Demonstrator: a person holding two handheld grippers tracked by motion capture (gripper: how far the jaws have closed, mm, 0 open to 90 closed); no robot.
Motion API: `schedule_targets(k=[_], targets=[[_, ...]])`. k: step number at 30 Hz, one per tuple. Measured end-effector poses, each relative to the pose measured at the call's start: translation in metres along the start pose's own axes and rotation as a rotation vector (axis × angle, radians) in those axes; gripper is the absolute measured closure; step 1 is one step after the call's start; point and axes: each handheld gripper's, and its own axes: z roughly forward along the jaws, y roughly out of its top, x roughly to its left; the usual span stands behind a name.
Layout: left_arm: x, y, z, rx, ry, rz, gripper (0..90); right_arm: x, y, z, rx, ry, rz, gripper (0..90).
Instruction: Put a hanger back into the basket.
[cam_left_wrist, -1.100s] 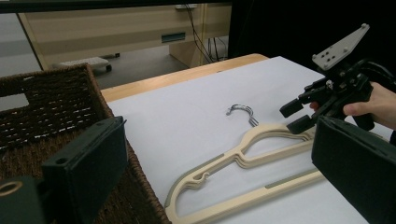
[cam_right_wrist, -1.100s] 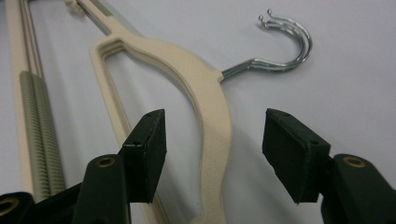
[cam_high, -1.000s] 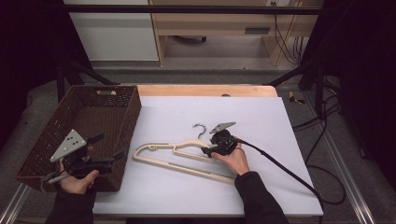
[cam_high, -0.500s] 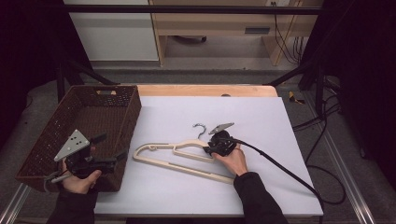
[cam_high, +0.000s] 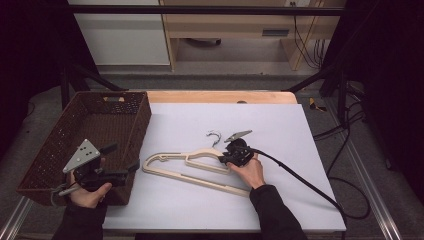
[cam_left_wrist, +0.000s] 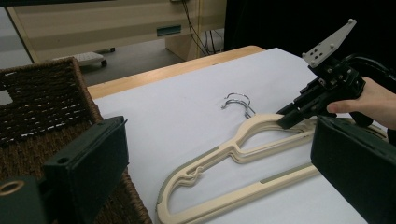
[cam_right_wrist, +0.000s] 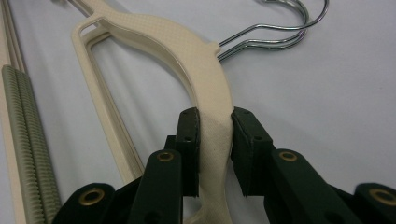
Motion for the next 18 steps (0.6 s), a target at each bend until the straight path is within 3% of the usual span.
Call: schedule_targets(k=[5, 10, 11, 17, 18], targets=[[-0.009, 0.001, 0.009, 0.022, -0.012, 0.016, 4.8, 0.002, 0.002, -0.006, -0.012, -0.018, 0.004, 73.9], [-0.023, 0.005, 0.026, 0.063, -0.034, 0.038, 5.4, 0.002, 0.002, -0.01, -0.035, -0.011, -0.033, 74.2], [-0.026, 0.007, 0.03, 0.072, -0.039, 0.048, 5.6, 0.004, 0.003, -0.012, -0.027, -0.013, -0.013, 74.3], [-0.049, 0.019, 0.069, 0.146, -0.086, 0.11, 6.6, 0.004, 0.003, -0.017, -0.048, -0.007, -0.061, 74.7], [-0.052, 0.021, 0.077, 0.162, -0.092, 0.117, 7.3, 0.005, 0.003, -0.017, -0.05, -0.011, -0.052, 74.7]])
